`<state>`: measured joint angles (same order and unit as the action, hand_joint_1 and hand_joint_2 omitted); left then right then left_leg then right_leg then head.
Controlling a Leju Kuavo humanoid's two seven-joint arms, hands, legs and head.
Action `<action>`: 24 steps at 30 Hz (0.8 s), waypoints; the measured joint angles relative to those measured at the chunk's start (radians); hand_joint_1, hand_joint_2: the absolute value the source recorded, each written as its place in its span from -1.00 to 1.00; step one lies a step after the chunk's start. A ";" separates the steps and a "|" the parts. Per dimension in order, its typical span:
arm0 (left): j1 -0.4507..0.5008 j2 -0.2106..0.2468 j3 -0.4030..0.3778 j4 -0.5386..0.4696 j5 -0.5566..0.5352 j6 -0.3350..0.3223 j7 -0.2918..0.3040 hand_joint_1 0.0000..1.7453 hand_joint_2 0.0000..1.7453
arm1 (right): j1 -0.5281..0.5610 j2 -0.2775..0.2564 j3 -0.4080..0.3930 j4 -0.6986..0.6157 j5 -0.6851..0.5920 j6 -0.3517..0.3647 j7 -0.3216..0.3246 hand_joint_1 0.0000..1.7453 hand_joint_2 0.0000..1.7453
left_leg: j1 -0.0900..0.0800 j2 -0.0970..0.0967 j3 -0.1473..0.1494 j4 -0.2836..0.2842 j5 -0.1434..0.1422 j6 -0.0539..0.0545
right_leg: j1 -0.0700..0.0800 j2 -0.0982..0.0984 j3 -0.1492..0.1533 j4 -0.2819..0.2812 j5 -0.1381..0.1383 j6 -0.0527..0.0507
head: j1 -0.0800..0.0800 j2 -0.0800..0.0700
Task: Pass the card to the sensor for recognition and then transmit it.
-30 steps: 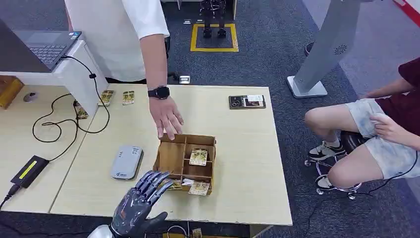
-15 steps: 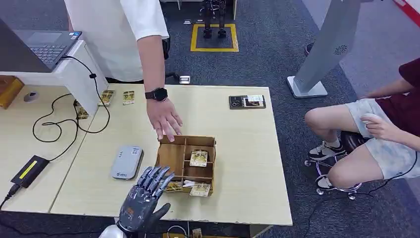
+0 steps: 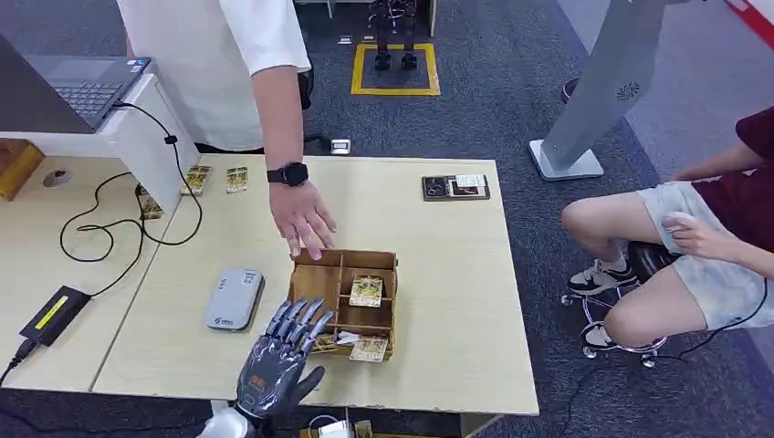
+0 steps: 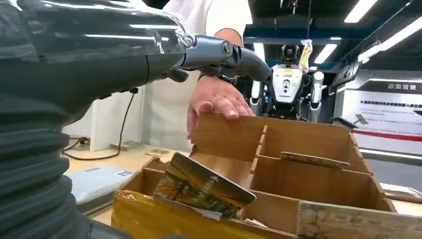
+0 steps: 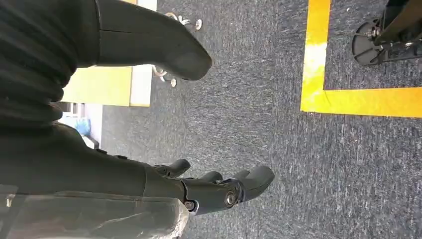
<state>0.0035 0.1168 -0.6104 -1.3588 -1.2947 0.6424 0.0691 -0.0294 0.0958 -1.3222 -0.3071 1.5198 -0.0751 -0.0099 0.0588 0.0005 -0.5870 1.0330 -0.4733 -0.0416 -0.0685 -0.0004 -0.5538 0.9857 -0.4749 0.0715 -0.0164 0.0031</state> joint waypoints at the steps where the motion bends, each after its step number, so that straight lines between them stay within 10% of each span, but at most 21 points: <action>1: -0.002 -0.002 0.000 0.006 -0.002 -0.005 0.000 1.00 1.00 | 0.000 0.000 0.000 0.000 0.000 0.000 0.000 -1.00 1.00 | 0.000 0.000 0.000 0.000 0.000 0.000 | 0.000 0.000 0.000 0.000 0.000 0.000 | 0.000 0.000; 24: -0.022 -0.018 0.000 0.046 -0.037 -0.072 0.064 1.00 1.00 | -0.001 0.000 -0.002 0.000 0.000 0.003 0.000 -1.00 1.00 | 0.000 0.000 0.000 0.000 0.000 0.000 | 0.000 0.000 0.000 0.000 0.000 0.000 | 0.000 0.000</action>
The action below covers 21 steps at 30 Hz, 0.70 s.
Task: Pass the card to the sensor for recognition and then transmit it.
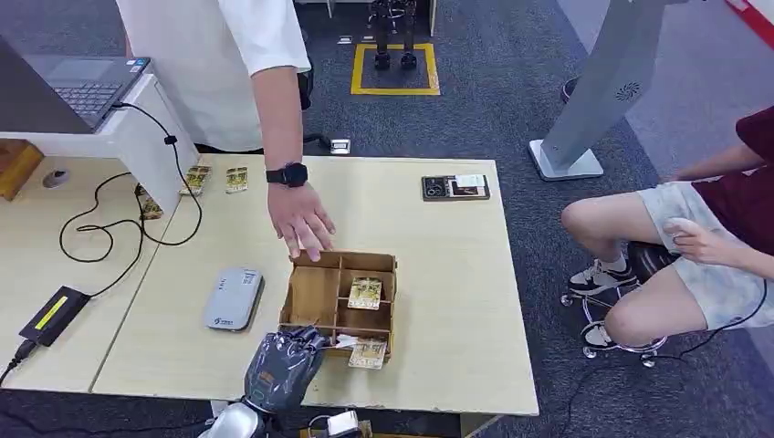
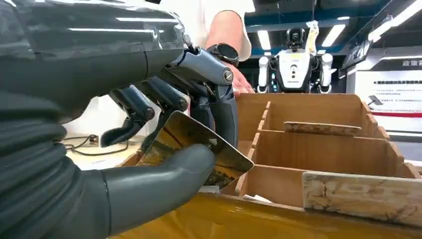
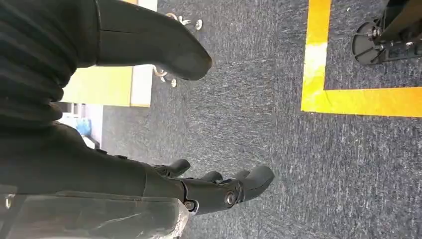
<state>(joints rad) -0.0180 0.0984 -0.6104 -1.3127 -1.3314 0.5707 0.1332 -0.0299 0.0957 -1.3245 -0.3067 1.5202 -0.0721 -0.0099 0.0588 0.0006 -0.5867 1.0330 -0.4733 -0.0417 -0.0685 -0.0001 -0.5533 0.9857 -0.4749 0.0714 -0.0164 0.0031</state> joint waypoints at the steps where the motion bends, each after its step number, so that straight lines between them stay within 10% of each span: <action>1: 0.000 0.000 0.000 0.000 0.000 0.000 0.005 1.00 1.00 | 0.000 0.000 0.000 0.000 0.000 0.000 0.000 -1.00 1.00 | 0.000 0.000 0.000 0.000 0.000 0.000 | 0.000 0.000 0.000 0.000 0.000 0.000 | 0.000 0.000; 13: 0.016 -0.002 0.000 0.000 0.040 0.107 -0.003 1.00 1.00 | 0.000 0.000 -0.003 0.000 0.000 -0.002 -0.002 -1.00 1.00 | 0.000 0.000 0.000 0.000 0.000 0.000 | 0.000 0.000 0.000 0.000 0.000 0.000 | 0.000 0.000; 21: -0.002 -0.102 0.165 -0.136 0.123 0.121 -0.232 1.00 1.00 | -0.005 0.000 -0.003 0.004 0.020 -0.022 -0.008 -1.00 1.00 | 0.000 0.000 0.000 0.000 0.000 0.000 | 0.000 -0.001 0.000 0.000 0.001 0.000 | 0.000 0.000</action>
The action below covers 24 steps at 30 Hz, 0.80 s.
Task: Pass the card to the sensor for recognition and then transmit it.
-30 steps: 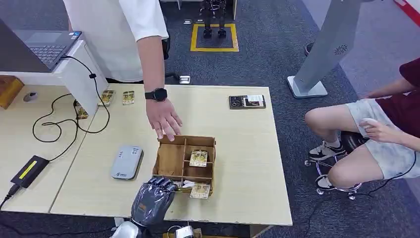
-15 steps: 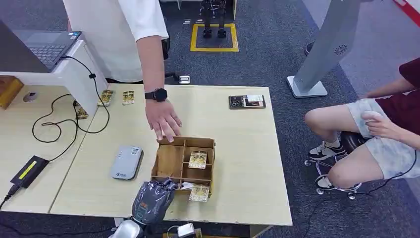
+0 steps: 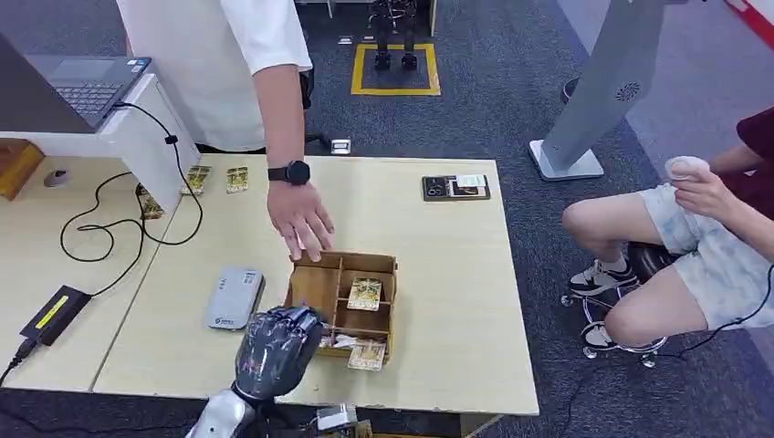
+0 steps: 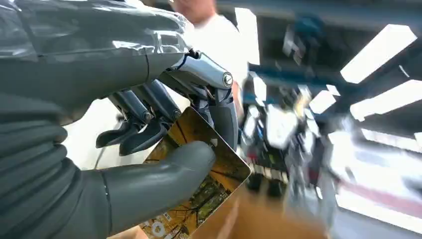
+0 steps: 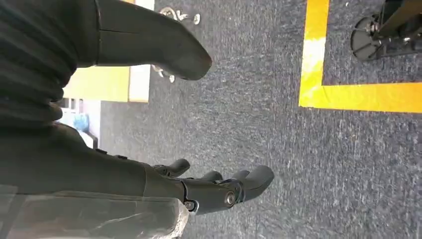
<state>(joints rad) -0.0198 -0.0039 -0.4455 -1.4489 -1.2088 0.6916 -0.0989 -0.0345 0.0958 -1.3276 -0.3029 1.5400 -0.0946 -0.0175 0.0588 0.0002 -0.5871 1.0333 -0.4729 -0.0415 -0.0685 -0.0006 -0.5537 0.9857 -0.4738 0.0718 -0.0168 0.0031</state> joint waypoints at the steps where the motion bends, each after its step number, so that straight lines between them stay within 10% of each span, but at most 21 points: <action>1: -0.017 -0.012 0.024 -0.015 0.019 0.000 -0.006 1.00 1.00 | 0.000 0.000 0.000 0.002 0.002 -0.002 0.000 -1.00 1.00 | 0.000 0.000 0.000 0.000 0.001 0.000 | 0.000 0.000 0.000 0.000 0.000 0.000 | 0.000 0.000; 24: -0.319 -0.014 0.126 0.044 0.085 -0.001 0.152 1.00 1.00 | -0.027 -0.001 0.039 0.048 0.033 -0.024 0.015 -1.00 1.00 | 0.000 0.000 -0.001 0.000 0.003 0.000 | 0.000 0.001 -0.001 0.000 0.003 0.000 | 0.000 0.000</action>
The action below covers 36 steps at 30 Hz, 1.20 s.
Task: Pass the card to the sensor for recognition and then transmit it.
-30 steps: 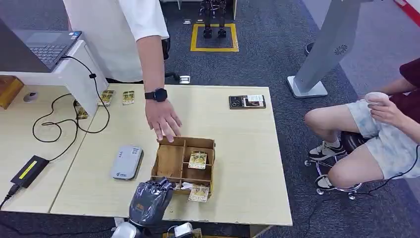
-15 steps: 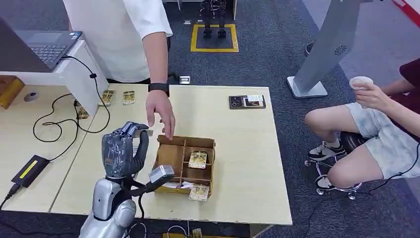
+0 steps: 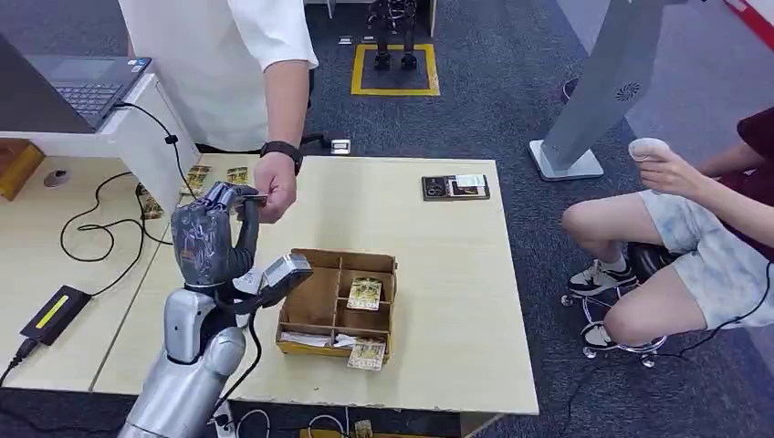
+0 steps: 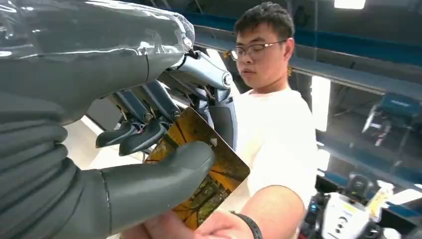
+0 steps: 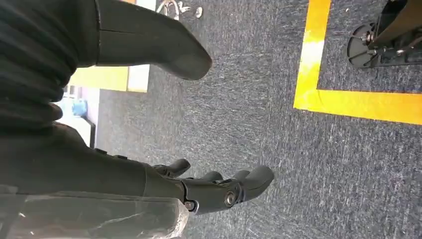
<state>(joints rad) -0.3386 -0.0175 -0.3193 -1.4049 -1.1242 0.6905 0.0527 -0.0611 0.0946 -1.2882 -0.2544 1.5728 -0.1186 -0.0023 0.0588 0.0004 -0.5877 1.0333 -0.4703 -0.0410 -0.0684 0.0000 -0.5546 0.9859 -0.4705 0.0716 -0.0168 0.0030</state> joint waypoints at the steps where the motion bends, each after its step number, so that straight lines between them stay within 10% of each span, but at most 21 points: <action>1: -0.009 0.002 0.000 0.010 -0.001 0.000 0.009 1.00 1.00 | -0.001 0.000 0.002 0.002 0.000 -0.002 0.002 -1.00 1.00 | 0.000 0.000 0.000 0.000 0.000 0.000 | 0.000 0.000 0.000 0.000 0.000 0.000 | 0.000 0.000; 13: -0.052 0.001 0.000 0.104 0.044 -0.001 0.018 1.00 1.00 | -0.003 -0.004 0.024 0.015 -0.003 -0.009 0.009 -1.00 1.00 | 0.000 0.000 0.000 0.000 0.000 0.000 | 0.000 0.001 -0.001 0.000 0.000 0.000 | 0.000 0.000; 14: -0.053 0.001 0.000 0.105 0.044 -0.001 0.017 -0.24 1.00 | -0.003 -0.004 0.024 0.015 -0.003 -0.009 0.009 -1.00 1.00 | 0.000 0.000 -0.001 0.000 0.000 0.000 | 0.000 0.001 -0.001 0.000 0.000 0.000 | 0.000 0.000; 15: -0.054 0.001 0.000 0.108 0.046 -0.001 0.016 -1.00 1.00 | -0.003 -0.005 0.024 0.016 -0.003 -0.009 0.009 -1.00 1.00 | 0.000 0.000 -0.001 0.000 0.000 0.000 | 0.000 0.001 -0.001 0.000 0.000 0.000 | 0.000 0.000; 36: 0.014 0.003 -0.002 0.061 0.145 0.003 -0.072 -1.00 1.00 | -0.002 -0.007 0.031 0.016 -0.023 -0.013 0.003 -1.00 1.00 | 0.000 0.000 -0.002 0.000 0.001 -0.001 | 0.000 0.000 -0.001 0.000 0.000 0.000 | 0.000 0.000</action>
<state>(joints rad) -0.3242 -0.0149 -0.3208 -1.3440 -0.9792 0.6935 -0.0195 -0.0633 0.0877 -1.2570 -0.2384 1.5496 -0.1316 0.0004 0.0588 0.0003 -0.5894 1.0334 -0.4695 -0.0418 -0.0684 0.0004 -0.5560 0.9859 -0.4702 0.0714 -0.0164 0.0031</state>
